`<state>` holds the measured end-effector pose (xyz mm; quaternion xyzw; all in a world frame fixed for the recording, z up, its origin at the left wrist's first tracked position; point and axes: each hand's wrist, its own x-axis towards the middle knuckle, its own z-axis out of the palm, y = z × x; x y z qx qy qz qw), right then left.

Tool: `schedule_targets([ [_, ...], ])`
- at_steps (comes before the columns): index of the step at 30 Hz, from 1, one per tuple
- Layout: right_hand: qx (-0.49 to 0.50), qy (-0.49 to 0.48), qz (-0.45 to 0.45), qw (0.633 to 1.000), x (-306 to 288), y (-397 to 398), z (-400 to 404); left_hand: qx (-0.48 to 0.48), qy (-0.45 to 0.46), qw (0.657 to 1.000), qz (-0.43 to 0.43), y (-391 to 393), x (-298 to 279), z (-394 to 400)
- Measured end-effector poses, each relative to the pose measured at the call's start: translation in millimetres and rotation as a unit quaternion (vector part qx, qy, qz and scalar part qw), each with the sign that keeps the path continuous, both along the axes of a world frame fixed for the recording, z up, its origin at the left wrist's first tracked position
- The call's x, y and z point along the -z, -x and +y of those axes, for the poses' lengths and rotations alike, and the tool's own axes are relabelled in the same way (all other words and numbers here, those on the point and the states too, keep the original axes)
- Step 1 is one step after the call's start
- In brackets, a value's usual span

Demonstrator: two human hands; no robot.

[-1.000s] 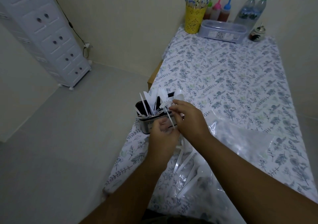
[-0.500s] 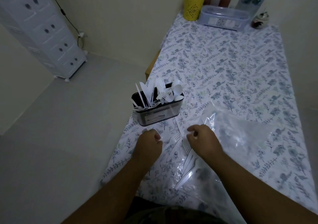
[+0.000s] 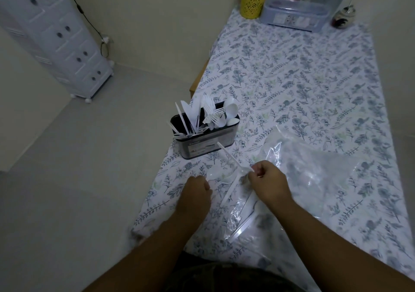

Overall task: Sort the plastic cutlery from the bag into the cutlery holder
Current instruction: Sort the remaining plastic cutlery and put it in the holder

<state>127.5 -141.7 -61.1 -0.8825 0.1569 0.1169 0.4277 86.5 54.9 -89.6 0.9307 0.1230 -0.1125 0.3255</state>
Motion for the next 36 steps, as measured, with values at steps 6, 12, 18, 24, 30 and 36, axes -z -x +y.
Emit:
schedule_targets([
  [6,0.219,-0.188,-0.051,0.956,-16.0,-3.5,-16.3,-0.003,0.089,0.991,-0.103,17.5,-12.3,1.7],
  [12,0.138,-0.226,0.007,0.964,-37.9,-3.0,-8.8,0.096,0.035,0.946,-0.309,4.5,-39.1,-10.2],
  [18,0.138,-0.410,0.108,0.895,-64.8,-3.6,16.9,0.123,0.020,0.930,-0.345,-5.1,-46.6,-21.7],
  [24,0.137,-0.485,0.137,0.853,-69.4,-1.3,18.4,0.121,0.036,0.937,-0.326,-1.8,-49.9,-17.3],
  [30,0.024,-0.278,0.020,0.960,-81.2,-7.1,25.7,0.112,0.048,0.940,-0.320,-8.6,-62.8,-10.7],
  [36,-0.049,-0.143,-0.156,0.976,-122.1,-32.9,36.0,0.038,0.121,0.935,-0.331,-31.2,-108.0,-5.8],
])
